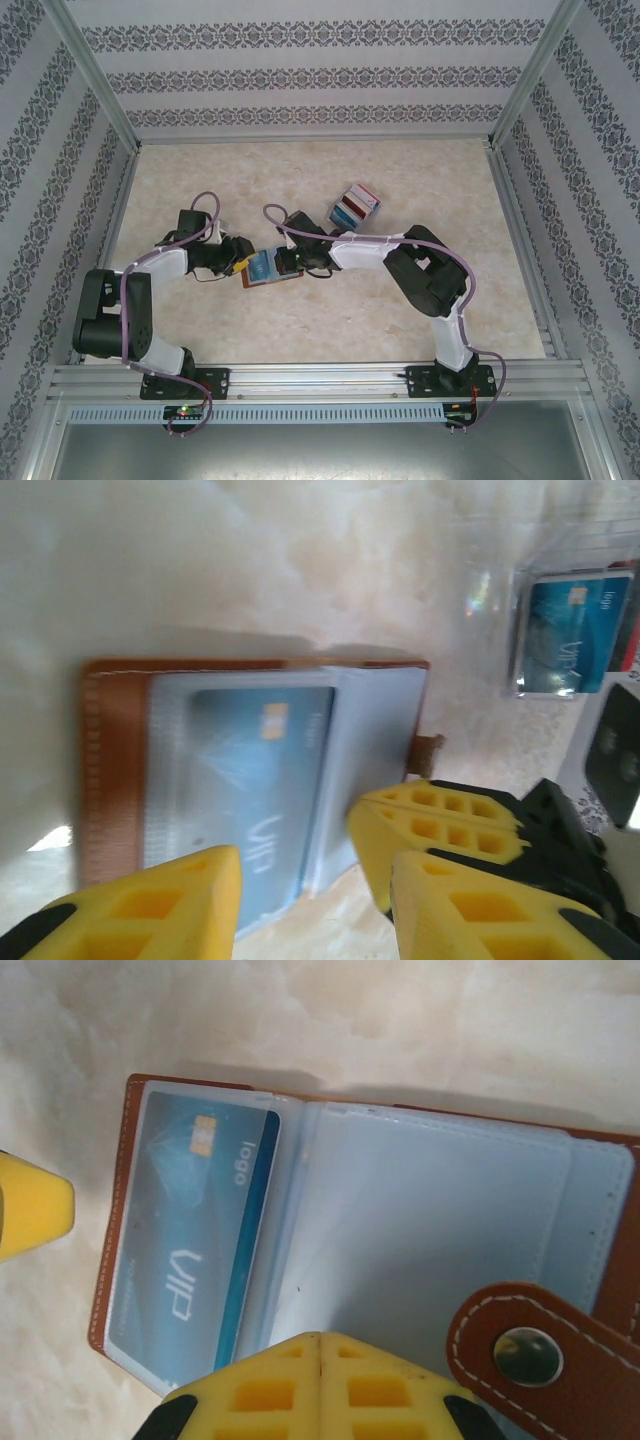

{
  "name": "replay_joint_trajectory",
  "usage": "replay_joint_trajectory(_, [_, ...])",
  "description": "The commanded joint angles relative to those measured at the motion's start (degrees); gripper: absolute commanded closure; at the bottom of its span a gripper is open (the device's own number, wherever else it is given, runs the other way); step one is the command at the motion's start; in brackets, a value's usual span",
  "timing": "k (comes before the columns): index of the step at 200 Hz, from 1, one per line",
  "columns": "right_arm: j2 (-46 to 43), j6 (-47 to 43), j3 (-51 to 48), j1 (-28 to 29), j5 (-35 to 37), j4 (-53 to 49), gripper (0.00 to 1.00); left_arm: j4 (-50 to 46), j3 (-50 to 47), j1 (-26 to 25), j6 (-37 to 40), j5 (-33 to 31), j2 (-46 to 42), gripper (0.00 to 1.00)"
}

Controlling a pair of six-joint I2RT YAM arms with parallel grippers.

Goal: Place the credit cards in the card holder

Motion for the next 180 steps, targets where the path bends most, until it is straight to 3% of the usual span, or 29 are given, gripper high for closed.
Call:
replay_joint_trajectory(1, [0.7, 2.1, -0.9, -0.7, -2.1, 2.8, 0.99, 0.1, 1.9, -0.8, -0.8, -0.5, -2.0, 0.56])
replay_joint_trajectory(14, [-1.3, 1.7, -2.4, -1.2, -0.3, 3.1, 1.0, -6.0, 2.9, -0.8, 1.5, -7.0, -3.7, 0.53])
replay_joint_trajectory(33, [-4.5, -0.4, -3.4, -2.1, 2.9, 0.7, 1.0, -12.9, 4.3, -0.8, 4.6, -15.9, -4.6, 0.37])
replay_joint_trajectory(47, [-6.2, -1.3, -3.5, -2.8, 4.3, -1.7, 0.99, -15.5, 5.3, -0.8, 5.6, -18.8, -3.0, 0.3])
replay_joint_trajectory(68, [-7.8, -2.6, -3.2, -3.2, 7.5, -5.1, 0.81, -12.1, 4.4, -0.8, 4.6, -16.0, -0.7, 0.3])
replay_joint_trajectory(98, [-10.0, -5.3, -2.5, -2.6, 11.7, -8.7, 0.69, -9.4, 3.5, -0.9, 3.3, -14.6, 1.0, 0.29])
replay_joint_trajectory(122, [-11.0, -8.2, -1.3, -1.7, 18.9, -12.6, 0.6, -8.4, 3.3, -1.0, 3.4, -12.9, 2.2, 0.29])
replay_joint_trajectory(180, [-5.6, -11.1, 3.5, -1.7, 22.0, -16.6, 0.56, -5.3, 2.4, -1.6, 2.0, -10.3, 4.6, 0.29])
